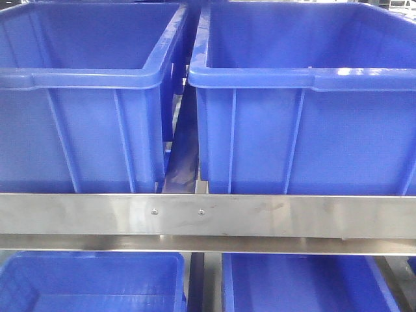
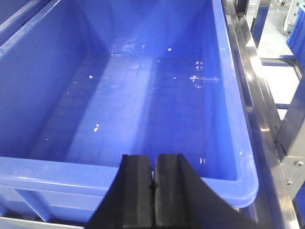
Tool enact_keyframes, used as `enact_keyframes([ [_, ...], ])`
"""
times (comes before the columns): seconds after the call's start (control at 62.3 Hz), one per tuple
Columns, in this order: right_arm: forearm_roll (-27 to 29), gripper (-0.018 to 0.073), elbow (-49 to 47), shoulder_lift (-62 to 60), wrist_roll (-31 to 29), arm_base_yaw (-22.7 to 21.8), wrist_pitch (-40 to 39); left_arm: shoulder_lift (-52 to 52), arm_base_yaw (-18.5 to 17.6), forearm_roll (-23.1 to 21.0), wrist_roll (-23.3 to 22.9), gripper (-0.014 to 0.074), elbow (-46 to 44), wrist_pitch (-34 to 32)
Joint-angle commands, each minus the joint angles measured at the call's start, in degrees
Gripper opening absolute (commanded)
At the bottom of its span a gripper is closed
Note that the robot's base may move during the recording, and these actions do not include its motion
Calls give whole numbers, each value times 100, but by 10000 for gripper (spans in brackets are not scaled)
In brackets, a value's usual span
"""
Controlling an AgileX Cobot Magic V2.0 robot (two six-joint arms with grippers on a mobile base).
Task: Sort and place red and blue blocks on shelf
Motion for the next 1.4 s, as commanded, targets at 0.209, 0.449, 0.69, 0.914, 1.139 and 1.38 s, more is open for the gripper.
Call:
enact_keyframes([
  [0.209,-23,57,-161,-17,-49,25,-450,-15,-41,-6,-1,134,-169,-522],
  [0.449,-52,57,-145,-202,-43,-43,-485,-15,-41,-6,-1,134,-169,-522],
  [0.69,165,57,618,-988,-43,-539,-564,-15,-41,-6,-1,134,-169,-522],
  [0.914,240,57,1870,-2262,-43,-790,-588,-15,-41,-6,-1,134,-169,-522],
  [1.139,451,57,2693,-3276,-43,-807,-560,-15,-41,-6,-1,134,-169,-522],
  [1.38,377,57,2678,-3664,-43,-812,-460,-15,-41,-6,-1,134,-169,-511],
])
